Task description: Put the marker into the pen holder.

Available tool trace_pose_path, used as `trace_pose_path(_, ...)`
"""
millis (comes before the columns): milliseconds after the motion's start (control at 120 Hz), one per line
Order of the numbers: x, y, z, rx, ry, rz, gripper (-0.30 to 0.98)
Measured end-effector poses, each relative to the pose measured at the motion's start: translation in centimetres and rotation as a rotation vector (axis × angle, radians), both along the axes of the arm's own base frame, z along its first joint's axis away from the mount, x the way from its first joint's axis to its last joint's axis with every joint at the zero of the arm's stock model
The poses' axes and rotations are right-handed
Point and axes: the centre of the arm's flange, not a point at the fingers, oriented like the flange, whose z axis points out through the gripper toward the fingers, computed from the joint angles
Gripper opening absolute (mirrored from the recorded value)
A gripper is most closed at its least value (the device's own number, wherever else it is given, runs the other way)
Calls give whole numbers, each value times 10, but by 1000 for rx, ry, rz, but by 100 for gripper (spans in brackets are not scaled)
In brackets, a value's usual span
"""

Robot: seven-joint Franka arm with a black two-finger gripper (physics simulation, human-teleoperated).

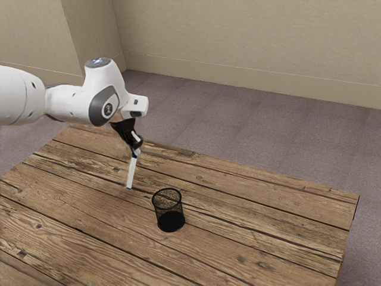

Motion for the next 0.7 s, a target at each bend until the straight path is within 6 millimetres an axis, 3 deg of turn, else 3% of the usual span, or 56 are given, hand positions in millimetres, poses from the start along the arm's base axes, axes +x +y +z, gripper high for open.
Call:
trace_pose_path(233,-7,-45,56,-10,-80,-57,-10)
trace_pose_path(325,-17,-67,81,-21,-99,-86,-10)
trace_pose_path(442,-31,-81,109,-38,-93,-97,-10)
trace_pose_path(575,-47,-88,123,-65,-33,-85,-10)
trace_pose_path(700,-57,-100,121,-102,44,-77,-10)
